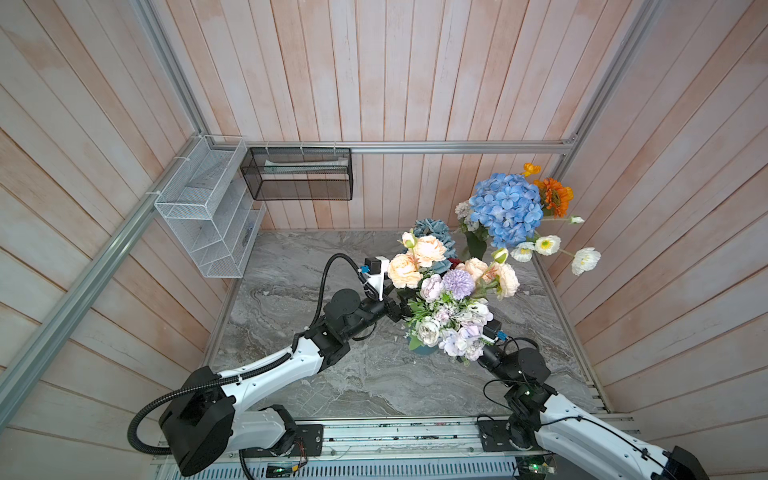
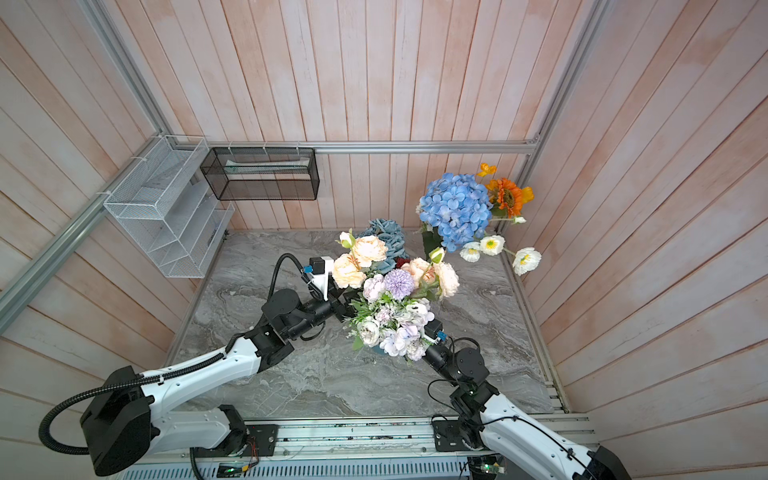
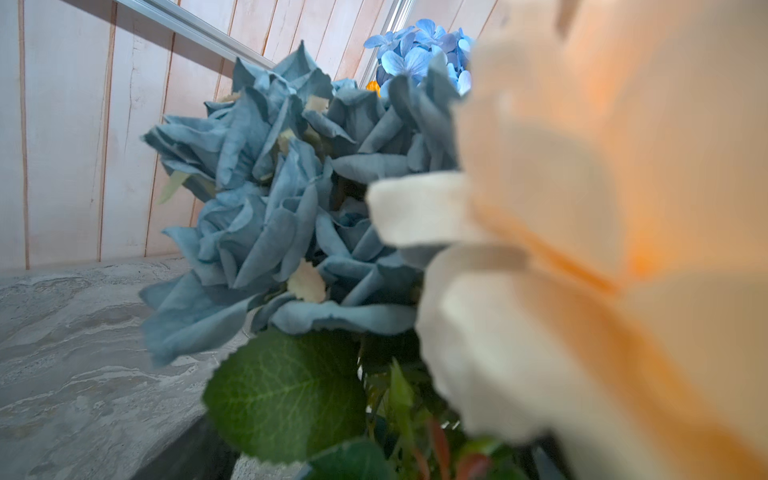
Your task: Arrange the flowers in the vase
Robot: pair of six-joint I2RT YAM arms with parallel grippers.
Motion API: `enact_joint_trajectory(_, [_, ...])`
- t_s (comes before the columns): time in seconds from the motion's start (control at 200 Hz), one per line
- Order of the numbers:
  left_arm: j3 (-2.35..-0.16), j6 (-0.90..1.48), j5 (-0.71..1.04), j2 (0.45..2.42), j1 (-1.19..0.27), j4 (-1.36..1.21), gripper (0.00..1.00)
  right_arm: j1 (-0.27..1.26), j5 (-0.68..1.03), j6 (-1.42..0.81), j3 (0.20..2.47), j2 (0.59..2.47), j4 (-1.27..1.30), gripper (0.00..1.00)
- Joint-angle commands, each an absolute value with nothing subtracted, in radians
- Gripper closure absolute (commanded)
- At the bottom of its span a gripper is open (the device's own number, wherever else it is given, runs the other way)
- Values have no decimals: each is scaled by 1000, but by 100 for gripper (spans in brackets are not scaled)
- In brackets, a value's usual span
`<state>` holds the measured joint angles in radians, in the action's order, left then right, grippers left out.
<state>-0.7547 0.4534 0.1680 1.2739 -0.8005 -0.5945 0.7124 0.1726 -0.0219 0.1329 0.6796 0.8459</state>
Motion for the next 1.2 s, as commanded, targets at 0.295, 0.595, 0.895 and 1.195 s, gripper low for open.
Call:
enact_joint_trajectory(0.295, [-750, 442, 195, 1253, -804, -613, 2, 715, 116, -35, 136, 709, 701, 100])
enact_joint_trajectory(0.595, [-756, 440, 217, 1272, -819, -617, 2, 715, 106, -57, 212, 791, 621, 99])
enact_joint_trajectory(0.895, [-747, 442, 210, 1268, -834, -615, 3, 716, 117, -82, 236, 832, 569, 97])
enact_joint_trajectory(1.195, [-749, 439, 204, 1267, -834, -615, 3, 715, 94, -126, 184, 671, 503, 68])
